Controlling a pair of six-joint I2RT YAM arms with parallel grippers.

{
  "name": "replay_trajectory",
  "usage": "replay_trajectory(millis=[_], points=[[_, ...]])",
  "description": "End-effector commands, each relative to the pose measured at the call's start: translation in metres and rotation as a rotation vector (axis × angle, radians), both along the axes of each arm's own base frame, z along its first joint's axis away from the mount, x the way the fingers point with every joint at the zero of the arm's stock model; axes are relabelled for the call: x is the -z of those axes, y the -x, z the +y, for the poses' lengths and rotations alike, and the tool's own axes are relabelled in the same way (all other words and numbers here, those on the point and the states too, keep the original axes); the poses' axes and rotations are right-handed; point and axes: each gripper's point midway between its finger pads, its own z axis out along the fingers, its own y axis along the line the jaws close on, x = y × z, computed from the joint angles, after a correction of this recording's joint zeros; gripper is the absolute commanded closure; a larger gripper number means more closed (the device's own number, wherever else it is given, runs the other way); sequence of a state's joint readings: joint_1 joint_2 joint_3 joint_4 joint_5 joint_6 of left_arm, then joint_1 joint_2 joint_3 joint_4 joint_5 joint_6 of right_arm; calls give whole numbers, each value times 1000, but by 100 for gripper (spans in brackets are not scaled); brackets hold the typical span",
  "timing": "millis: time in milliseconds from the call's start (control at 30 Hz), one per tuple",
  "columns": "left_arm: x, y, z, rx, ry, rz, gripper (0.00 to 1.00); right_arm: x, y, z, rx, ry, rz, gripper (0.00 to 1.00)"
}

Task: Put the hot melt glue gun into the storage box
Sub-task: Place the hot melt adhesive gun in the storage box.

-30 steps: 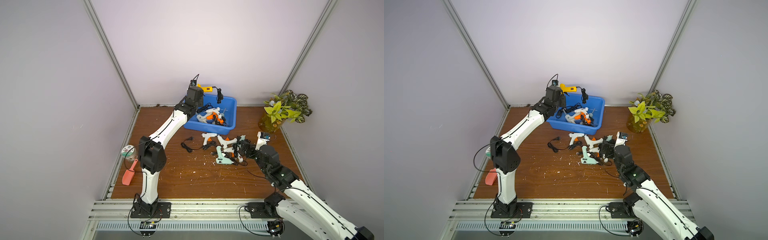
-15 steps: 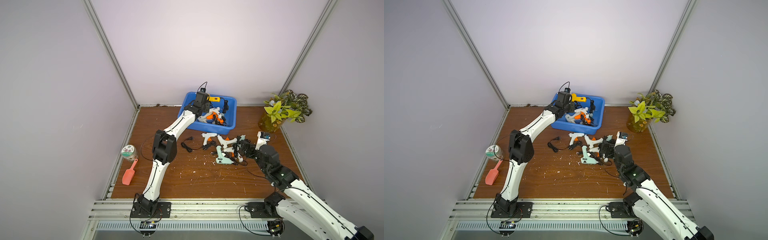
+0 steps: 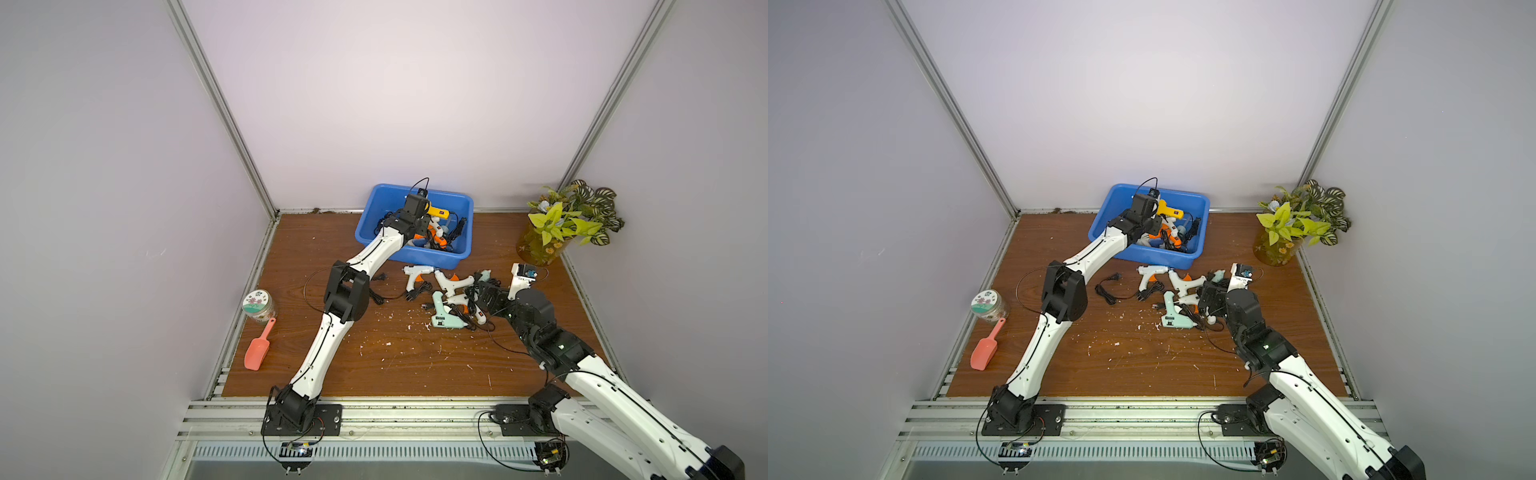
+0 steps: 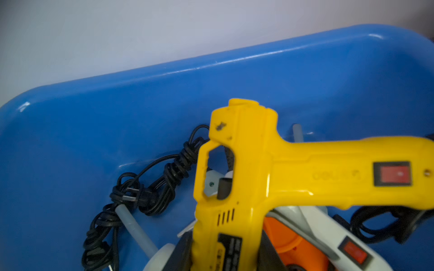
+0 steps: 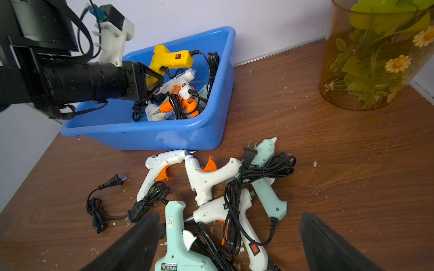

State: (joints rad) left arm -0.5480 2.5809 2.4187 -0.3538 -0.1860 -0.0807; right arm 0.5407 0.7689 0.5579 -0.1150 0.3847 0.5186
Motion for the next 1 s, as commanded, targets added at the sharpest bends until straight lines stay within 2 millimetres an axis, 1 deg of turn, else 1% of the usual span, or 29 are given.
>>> replay_trajectory(millis=[0, 100, 200, 300, 367, 433, 500, 600, 700, 767, 833, 867, 967], points=[[-7, -1, 4, -15, -102, -45, 99, -8, -4, 2, 5, -37, -32, 0], [7, -4, 21, -60, -221, -48, 99, -7, -5, 3, 4, -34, -29, 1], [18, -8, 46, -123, -311, -32, 99, -5, -7, 4, 0, -32, -25, 0], [26, -12, 72, -171, -299, 12, 99, -5, -9, 6, -5, -33, -22, 0], [26, -14, 85, -195, -279, 29, 96, -3, -10, 8, -9, -32, -16, 0], [26, -15, 93, -203, -266, 38, 83, -2, -11, 9, -10, -29, -10, 0], [25, -15, 94, -204, -273, 36, 64, 0, -12, 8, -3, -23, -1, 0], [25, -15, 97, -215, -277, 37, 55, 5, -13, 4, 25, -9, 23, 1], [22, -13, 97, -216, -252, 41, 38, 11, -14, 4, 33, 10, 55, 1], [13, -10, 92, -211, -209, 41, 26, 15, -15, 7, 17, 16, 70, 0], [-2, -7, 87, -196, -153, 37, 16, 18, -17, 13, -10, 17, 79, 1], [-7, -4, 85, -186, -132, 39, 13, 19, -18, 17, -32, 18, 82, 1], [-34, 4, 78, -160, -50, 27, 8, 24, -20, 31, -103, 15, 92, 4]])
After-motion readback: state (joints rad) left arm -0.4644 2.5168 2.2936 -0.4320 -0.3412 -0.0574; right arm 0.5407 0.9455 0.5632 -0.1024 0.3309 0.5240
